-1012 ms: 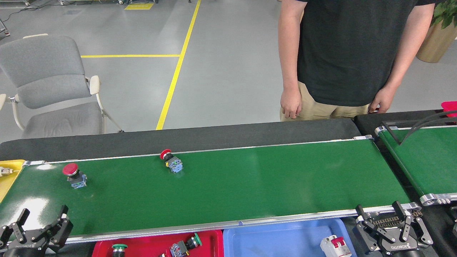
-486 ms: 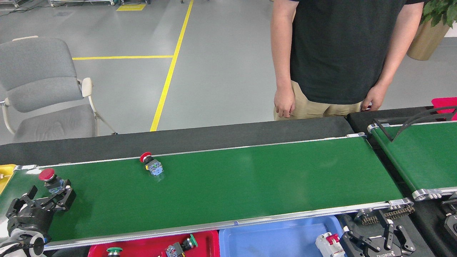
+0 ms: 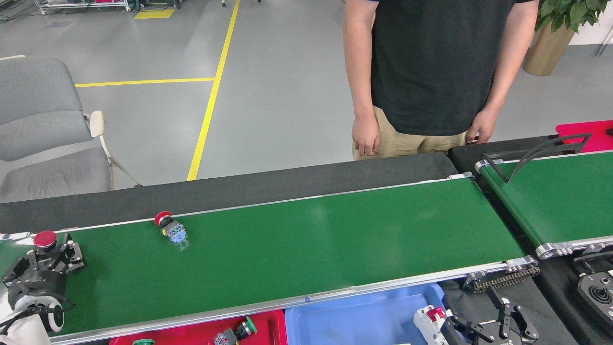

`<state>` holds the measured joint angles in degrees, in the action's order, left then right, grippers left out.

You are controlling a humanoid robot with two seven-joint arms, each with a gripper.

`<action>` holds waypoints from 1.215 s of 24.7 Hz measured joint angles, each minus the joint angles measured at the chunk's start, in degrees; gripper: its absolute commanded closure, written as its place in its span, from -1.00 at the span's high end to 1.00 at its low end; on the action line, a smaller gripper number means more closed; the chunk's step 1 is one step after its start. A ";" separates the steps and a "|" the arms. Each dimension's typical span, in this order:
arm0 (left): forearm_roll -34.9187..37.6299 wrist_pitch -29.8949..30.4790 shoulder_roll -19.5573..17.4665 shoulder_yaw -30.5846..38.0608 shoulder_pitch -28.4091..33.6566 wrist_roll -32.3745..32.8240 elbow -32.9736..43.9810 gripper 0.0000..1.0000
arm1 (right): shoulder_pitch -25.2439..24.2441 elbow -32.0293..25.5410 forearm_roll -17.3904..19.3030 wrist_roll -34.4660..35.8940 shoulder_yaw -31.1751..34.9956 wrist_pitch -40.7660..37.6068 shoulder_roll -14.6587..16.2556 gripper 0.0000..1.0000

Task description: Pick switch part from conveyor to tray

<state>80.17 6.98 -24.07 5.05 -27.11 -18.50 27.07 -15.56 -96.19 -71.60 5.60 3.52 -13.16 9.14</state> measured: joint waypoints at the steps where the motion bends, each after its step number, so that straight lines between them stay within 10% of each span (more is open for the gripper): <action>1: -0.07 -0.09 0.00 0.00 0.27 -0.15 0.13 -0.39 | -0.06 0.00 0.00 -0.01 0.01 0.00 0.00 0.96; 6: -0.50 7.46 1.06 -0.08 2.87 -0.35 6.83 -0.86 | -0.14 0.00 0.21 -0.03 3.92 0.09 -0.14 0.96; 11: -0.52 20.03 3.07 -0.49 17.24 0.68 41.20 -0.80 | -1.09 0.00 0.24 -0.05 9.24 0.55 -0.46 0.96; 14: -0.49 31.05 5.39 -1.67 29.28 1.48 60.20 -0.30 | -1.33 0.01 0.31 -0.06 10.54 0.66 -0.55 0.96; 17: -0.30 36.03 7.14 -7.06 34.54 4.08 67.74 1.00 | -1.33 -0.36 0.32 -0.06 10.53 0.78 -1.19 0.96; 25: -0.32 34.14 8.41 -10.97 36.37 7.40 69.04 1.00 | -2.12 -2.03 0.33 -0.07 10.55 0.40 -1.77 0.96; 30: -0.45 19.91 10.08 -1.27 36.18 7.49 67.47 1.00 | -2.39 -2.54 0.33 -0.04 10.57 0.15 -3.01 0.96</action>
<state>79.71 26.89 -13.99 3.78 9.07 -11.01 94.54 -17.95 -98.73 -71.27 5.56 14.09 -13.01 6.14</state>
